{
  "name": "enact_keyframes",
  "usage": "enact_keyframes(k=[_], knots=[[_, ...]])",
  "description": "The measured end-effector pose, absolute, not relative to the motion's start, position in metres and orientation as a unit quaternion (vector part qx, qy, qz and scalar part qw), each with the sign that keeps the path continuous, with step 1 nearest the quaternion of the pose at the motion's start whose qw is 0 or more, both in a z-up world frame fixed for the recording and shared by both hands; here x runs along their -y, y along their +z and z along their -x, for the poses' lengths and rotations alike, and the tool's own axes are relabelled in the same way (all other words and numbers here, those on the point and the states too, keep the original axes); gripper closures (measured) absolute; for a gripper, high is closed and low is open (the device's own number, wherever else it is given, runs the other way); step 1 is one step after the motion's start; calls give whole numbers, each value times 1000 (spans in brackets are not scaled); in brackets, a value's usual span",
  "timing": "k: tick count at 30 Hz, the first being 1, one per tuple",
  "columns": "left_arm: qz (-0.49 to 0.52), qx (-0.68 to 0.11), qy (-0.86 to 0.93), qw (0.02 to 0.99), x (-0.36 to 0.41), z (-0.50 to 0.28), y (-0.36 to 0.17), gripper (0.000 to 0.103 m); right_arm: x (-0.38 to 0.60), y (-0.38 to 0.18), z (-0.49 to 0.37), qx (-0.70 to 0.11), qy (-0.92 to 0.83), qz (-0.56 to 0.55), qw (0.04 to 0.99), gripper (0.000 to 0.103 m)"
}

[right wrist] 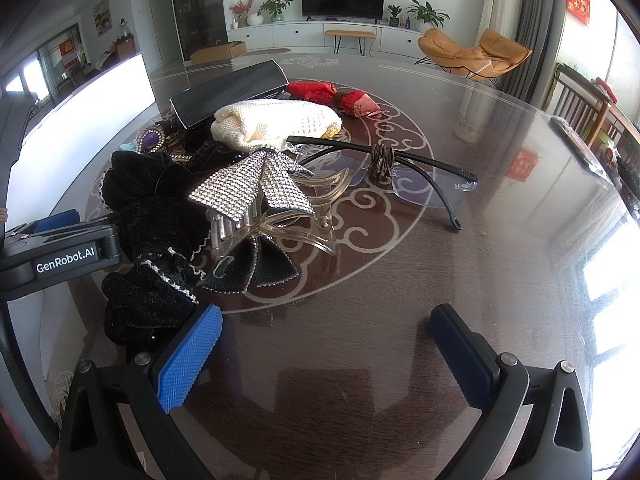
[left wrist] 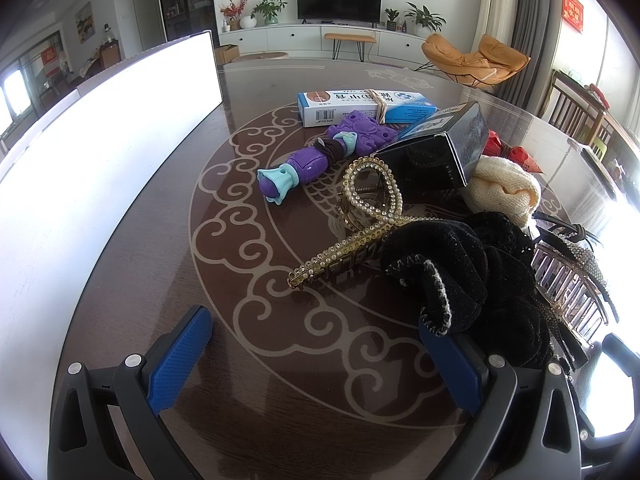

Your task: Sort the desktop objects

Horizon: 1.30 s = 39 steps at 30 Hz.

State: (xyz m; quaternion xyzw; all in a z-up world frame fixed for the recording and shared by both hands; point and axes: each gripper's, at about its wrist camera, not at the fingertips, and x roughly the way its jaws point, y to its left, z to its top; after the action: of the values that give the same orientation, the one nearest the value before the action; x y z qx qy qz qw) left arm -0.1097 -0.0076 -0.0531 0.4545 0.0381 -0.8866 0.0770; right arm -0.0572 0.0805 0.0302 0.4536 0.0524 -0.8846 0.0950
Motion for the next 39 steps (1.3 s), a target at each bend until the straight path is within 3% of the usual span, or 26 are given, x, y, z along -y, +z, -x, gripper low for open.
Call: enact_keyframes(k=[16, 25, 39], knots=[[-456, -37, -886, 75, 8, 110, -53, 0, -80, 30, 57, -52, -885, -453, 95, 0], [-461, 6, -888, -12, 12, 73, -51, 0, -80, 30, 57, -52, -885, -453, 95, 0], [-456, 5, -890, -9, 13, 67, -51, 0, -81, 30, 57, -52, -885, -453, 95, 0]])
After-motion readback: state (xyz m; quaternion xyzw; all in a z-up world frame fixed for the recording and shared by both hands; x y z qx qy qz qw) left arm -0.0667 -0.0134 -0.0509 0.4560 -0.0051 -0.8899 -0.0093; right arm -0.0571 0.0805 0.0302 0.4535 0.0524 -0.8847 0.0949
